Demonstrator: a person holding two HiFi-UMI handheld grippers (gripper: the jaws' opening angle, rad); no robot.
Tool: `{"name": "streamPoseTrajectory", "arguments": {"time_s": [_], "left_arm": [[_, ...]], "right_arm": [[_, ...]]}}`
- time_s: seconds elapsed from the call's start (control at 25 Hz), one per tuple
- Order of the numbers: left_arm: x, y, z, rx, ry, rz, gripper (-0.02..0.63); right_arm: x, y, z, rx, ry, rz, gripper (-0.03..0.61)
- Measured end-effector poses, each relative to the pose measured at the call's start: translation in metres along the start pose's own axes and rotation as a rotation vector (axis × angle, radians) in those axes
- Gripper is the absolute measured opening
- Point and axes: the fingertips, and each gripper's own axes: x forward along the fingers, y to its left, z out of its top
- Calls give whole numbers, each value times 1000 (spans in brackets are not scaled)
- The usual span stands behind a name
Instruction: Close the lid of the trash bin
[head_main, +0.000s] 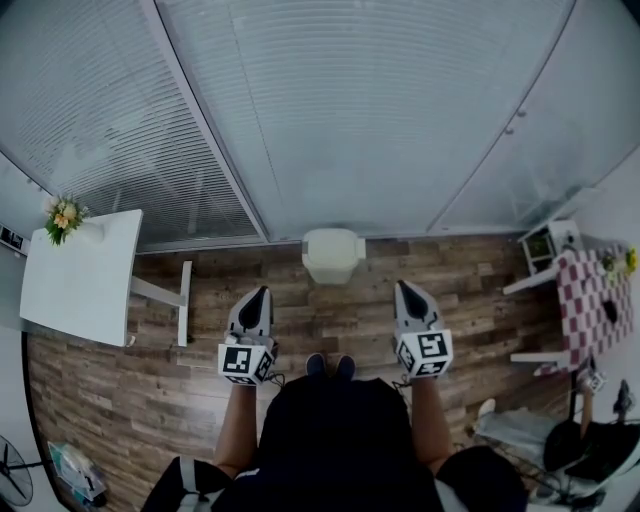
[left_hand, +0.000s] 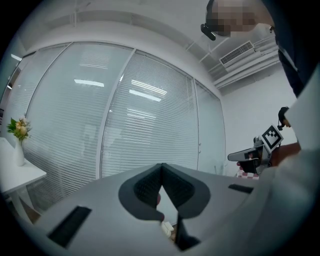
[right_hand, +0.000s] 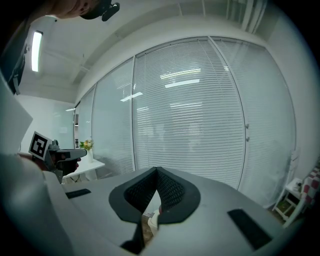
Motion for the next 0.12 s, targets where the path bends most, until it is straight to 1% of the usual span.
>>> {"name": "streamPoseTrajectory", "arguments": {"time_s": [0.12], "left_arm": [[3, 5, 4, 4, -10, 11, 6]], "right_arm": [[3, 1, 3, 3, 7, -5, 2]]}}
